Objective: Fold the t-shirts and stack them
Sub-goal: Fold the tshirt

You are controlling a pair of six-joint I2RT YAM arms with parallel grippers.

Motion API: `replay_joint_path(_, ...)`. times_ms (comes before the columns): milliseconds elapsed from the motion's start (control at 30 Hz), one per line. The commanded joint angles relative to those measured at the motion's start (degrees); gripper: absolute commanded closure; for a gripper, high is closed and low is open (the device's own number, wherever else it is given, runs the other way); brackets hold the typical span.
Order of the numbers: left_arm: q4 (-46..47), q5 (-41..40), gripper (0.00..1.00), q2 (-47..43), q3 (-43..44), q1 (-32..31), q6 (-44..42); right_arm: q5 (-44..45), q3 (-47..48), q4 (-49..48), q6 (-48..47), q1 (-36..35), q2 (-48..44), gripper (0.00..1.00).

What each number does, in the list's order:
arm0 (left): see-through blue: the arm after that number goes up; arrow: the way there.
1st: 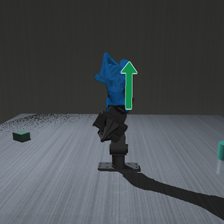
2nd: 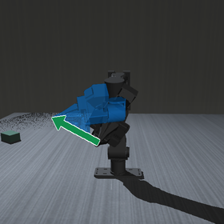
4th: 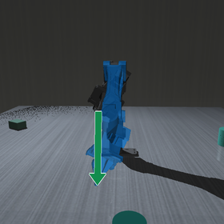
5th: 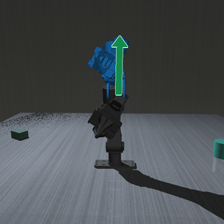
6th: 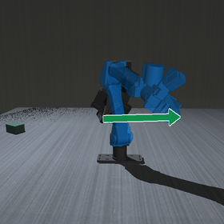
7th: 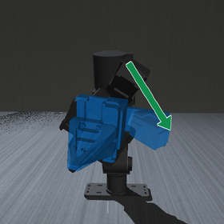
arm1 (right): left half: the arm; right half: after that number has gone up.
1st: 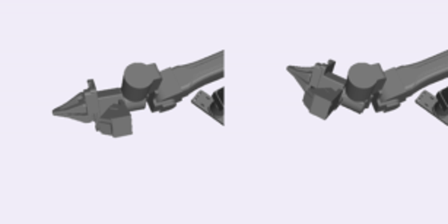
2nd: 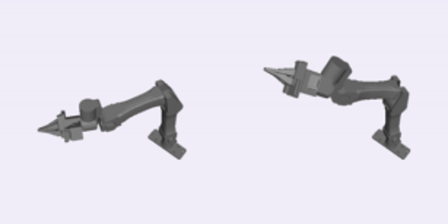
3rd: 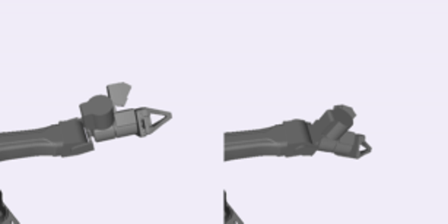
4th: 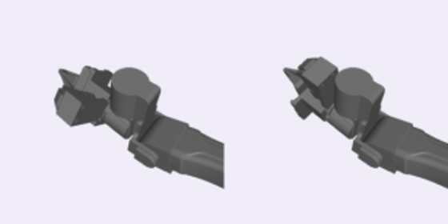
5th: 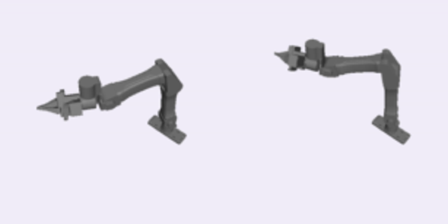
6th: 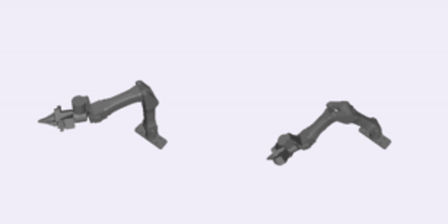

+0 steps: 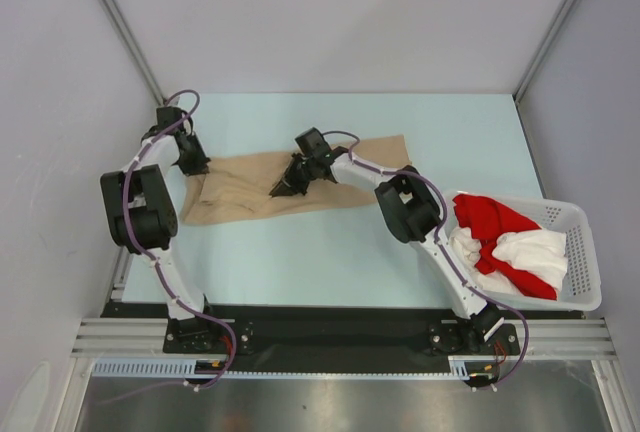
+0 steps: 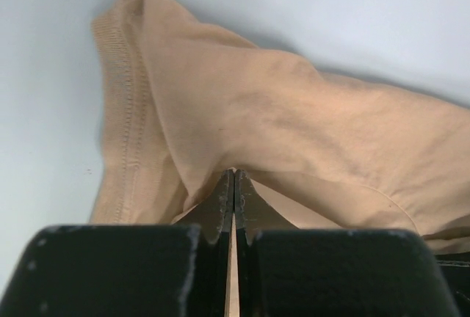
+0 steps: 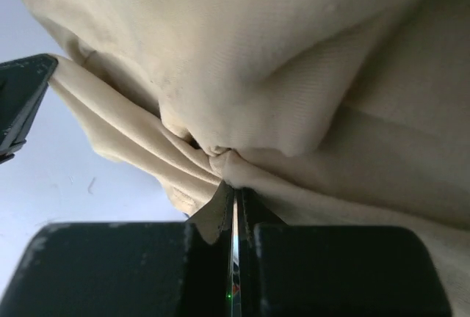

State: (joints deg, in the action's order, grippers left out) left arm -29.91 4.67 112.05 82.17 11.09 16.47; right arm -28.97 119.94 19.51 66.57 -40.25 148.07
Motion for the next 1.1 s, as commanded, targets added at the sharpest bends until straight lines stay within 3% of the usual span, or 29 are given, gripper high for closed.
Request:
replay_joint_path(0,2.14,-3.08,1.00,-2.37,0.62,1.74,1.46,2.43,-0.76,-0.08,-1.26,1.31,-2.18,1.00)
replay_joint_path(200,1.70,-1.07,1.00,-0.25,2.91,1.74,1.11,0.41,1.17,-1.49,-1.88,1.75,-1.03,1.00)
replay_joint_path(267,1.18,-1.15,0.97,-0.25,2.91,1.74,1.02,-0.29,1.96,-1.75,-2.49,1.93,-1.12,0.90)
replay_joint_path(300,0.56,-2.19,0.79,-0.25,3.26,1.65,1.11,-0.56,2.05,-1.41,-2.58,2.19,-1.29,0.79)
replay_joint_path(433,-2.16,-4.48,0.48,-3.67,2.38,1.48,1.46,-1.61,2.32,2.80,-8.44,2.81,-4.70,0.63)
replay_joint_path(533,-3.83,-9.31,0.40,-8.33,1.06,0.86,1.37,-0.39,2.32,8.61,-13.46,3.51,-7.17,0.55)
replay_joint_path(667,-1.56,-2.25,0.52,-14.04,-4.46,-0.01,4.09,-0.04,3.54,15.53,-23.54,4.74,-10.51,0.45)
replay_joint_path(700,-1.12,-0.73,0.61,-14.57,-5.08,-0.19,4.45,0.84,3.81,17.21,-25.50,5.00,-10.96,0.45)
replay_joint_path(867,1.61,8.68,0.77,-11.07,-8.77,-0.72,8.92,5.50,2.85,23.64,-34.47,7.55,-14.38,0.47)
replay_joint_path(1067,0.64,5.36,0.90,-4.31,-12.20,-1.07,9.64,6.73,-4.35,22.16,-35.54,12.29,-19.39,0.50)
